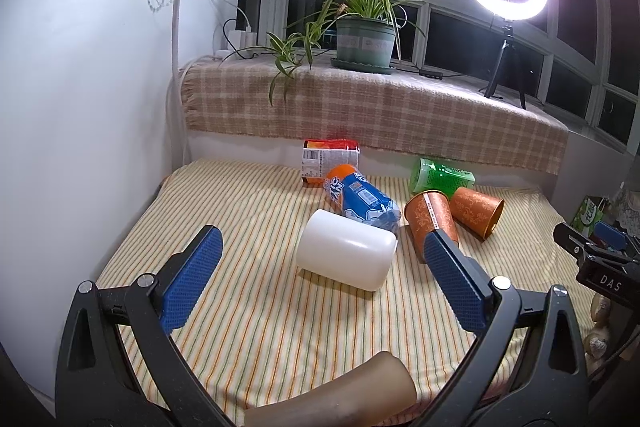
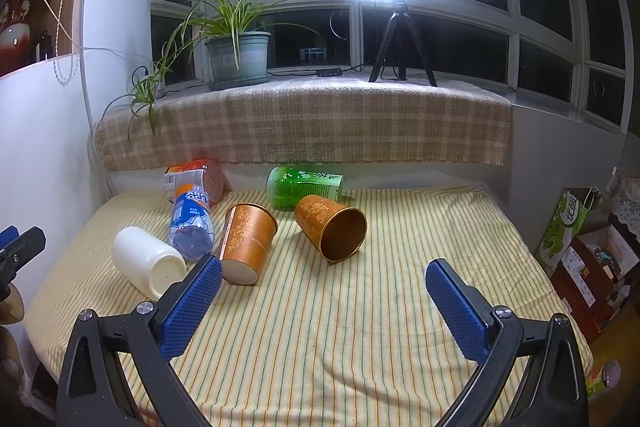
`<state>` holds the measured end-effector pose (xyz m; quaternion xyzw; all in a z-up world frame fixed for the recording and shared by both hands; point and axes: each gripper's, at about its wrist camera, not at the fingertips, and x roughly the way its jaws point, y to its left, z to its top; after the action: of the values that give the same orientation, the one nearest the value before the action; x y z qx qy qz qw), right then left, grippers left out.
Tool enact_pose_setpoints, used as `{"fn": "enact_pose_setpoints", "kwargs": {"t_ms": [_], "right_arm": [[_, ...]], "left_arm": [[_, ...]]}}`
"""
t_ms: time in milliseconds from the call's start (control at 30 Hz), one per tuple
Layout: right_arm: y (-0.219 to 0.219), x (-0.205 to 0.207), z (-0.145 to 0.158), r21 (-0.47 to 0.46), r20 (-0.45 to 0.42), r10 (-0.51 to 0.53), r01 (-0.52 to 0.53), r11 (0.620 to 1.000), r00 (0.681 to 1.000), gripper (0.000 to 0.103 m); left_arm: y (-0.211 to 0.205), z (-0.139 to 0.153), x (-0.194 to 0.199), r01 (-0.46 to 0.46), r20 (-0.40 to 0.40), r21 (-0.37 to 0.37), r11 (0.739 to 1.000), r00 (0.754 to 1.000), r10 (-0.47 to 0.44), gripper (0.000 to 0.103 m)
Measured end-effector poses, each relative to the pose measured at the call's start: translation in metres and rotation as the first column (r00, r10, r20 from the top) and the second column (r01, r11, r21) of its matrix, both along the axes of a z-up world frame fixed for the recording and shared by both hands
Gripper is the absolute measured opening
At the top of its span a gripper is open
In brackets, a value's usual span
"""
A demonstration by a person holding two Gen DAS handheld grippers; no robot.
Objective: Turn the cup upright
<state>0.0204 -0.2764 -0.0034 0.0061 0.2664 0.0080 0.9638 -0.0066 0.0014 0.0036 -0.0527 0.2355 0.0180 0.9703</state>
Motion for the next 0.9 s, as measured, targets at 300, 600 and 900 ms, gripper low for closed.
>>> {"fn": "enact_pose_setpoints", "kwargs": {"t_ms": [300,600,900], "right_arm": [[0.0010,0.0036,-0.0017,-0.007,-0.006,0.001,-0.002,1.000,1.000,0.103],[0.0043,0.0075,-0.0040,-0.008,-0.011,0.000,-0.001,1.000,1.000,0.103],[0.0048,0.0083,-0.0050,-0.008,-0.012,-0.001,0.001,1.000,1.000,0.103]], "left_arm": [[0.0028,-0.0020,0.0042,0.000,-0.014,-0.010,1.000,1.000,-0.001,0.102],[0.0032,-0.0041,0.0047,0.000,-0.014,-0.010,1.000,1.000,-0.001,0.102],[0.0029,-0.0074,0.0053,0.003,-0.015,-0.007,1.000,1.000,-0.003,0.102]]}}
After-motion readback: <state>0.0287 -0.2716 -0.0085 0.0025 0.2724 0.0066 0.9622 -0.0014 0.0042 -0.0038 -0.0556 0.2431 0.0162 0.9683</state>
